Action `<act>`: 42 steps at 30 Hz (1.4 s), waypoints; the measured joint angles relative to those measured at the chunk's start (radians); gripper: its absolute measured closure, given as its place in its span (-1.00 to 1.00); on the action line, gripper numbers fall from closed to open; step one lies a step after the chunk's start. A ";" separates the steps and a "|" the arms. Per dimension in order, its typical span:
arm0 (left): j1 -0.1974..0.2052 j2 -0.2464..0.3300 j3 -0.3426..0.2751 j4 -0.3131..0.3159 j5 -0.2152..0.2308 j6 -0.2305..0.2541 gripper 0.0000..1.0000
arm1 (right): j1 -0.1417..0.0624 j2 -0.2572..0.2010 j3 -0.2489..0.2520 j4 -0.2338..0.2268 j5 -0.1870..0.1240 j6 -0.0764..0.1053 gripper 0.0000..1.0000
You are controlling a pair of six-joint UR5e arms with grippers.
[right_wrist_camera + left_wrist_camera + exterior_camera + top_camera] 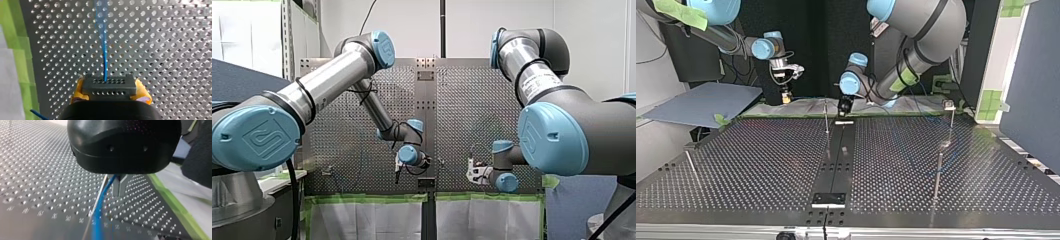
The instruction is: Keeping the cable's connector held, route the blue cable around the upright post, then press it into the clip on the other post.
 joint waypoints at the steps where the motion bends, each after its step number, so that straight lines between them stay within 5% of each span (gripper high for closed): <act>1: -0.002 0.000 0.000 -0.003 0.002 0.004 1.00 | 0.000 0.000 0.000 0.008 0.001 -0.008 1.00; 5: -0.017 0.000 -0.001 -0.031 0.005 0.021 1.00 | 0.002 0.000 0.001 0.037 0.005 -0.041 1.00; 10: -0.031 0.000 -0.001 -0.070 0.003 0.031 1.00 | 0.000 0.000 0.001 0.044 0.005 -0.051 1.00; 26: -0.029 0.000 -0.001 -0.067 0.025 0.010 1.00 | -0.006 0.000 -0.001 0.018 -0.004 -0.020 1.00; 32: -0.027 -0.001 -0.001 -0.069 0.029 -0.039 1.00 | -0.007 0.001 -0.011 0.014 -0.008 0.000 1.00; 42: -0.011 -0.001 0.012 -0.070 0.036 -0.107 1.00 | -0.012 0.001 -0.031 0.012 -0.013 0.010 1.00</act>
